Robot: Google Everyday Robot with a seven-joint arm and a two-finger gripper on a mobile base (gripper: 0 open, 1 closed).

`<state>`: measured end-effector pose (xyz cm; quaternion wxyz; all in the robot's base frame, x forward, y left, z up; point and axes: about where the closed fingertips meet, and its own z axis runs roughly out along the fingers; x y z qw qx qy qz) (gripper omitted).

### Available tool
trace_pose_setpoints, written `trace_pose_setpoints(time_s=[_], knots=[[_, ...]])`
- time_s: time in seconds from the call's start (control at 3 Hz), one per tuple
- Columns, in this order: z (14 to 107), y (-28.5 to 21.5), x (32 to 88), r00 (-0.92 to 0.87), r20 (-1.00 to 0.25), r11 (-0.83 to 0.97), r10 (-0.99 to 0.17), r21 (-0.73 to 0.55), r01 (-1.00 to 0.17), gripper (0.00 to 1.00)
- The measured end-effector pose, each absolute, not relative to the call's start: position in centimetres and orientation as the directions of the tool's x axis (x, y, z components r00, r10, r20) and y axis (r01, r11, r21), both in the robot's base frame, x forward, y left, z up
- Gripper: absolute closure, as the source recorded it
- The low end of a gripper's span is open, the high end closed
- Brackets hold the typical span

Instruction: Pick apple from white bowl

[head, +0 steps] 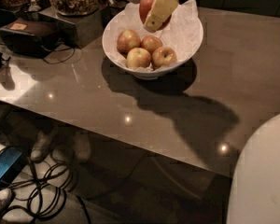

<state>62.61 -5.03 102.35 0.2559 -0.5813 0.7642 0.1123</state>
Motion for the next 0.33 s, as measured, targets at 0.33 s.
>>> trace_pose_setpoints(time_s=[0.33], knots=[[104.24,-4.63,61.01,-0.123,-0.540,0.239,-0.832,-0.150,-0.959,1.00]])
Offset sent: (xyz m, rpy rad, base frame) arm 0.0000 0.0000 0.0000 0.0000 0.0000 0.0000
